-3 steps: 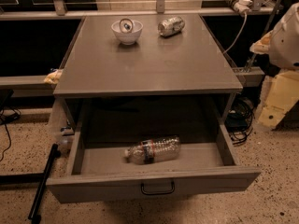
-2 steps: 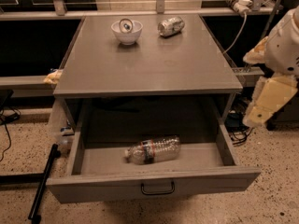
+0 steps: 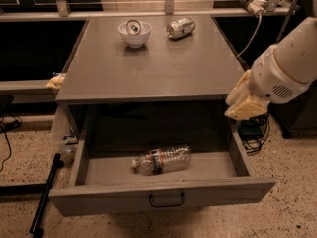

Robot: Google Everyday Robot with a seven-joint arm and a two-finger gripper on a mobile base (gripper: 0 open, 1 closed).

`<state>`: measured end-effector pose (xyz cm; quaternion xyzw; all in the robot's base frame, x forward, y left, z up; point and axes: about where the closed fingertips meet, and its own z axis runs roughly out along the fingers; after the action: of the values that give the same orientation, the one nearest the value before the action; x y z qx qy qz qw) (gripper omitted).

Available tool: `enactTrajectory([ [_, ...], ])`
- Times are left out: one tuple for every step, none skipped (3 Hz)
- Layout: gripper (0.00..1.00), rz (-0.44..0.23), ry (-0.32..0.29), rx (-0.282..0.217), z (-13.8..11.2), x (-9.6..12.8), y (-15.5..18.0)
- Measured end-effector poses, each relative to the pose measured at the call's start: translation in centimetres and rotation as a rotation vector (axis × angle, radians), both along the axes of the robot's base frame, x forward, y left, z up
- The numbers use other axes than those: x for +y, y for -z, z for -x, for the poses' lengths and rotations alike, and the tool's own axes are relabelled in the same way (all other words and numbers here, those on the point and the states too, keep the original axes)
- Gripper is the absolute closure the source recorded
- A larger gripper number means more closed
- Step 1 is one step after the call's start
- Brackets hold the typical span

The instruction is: Pick water bottle from top drawer and place on counter

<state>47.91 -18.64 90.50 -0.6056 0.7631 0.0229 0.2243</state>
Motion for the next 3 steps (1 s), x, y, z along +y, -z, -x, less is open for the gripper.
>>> enactTrajectory([
  [0.89, -0.069, -0.047, -0.008, -2.5, 2.3, 3.8],
  [1.00, -0.116, -0.097, -0.004, -4.3, 4.9, 7.3],
  [1.00, -0.153, -0.131, 0.018, -5.4, 7.4, 11.0],
])
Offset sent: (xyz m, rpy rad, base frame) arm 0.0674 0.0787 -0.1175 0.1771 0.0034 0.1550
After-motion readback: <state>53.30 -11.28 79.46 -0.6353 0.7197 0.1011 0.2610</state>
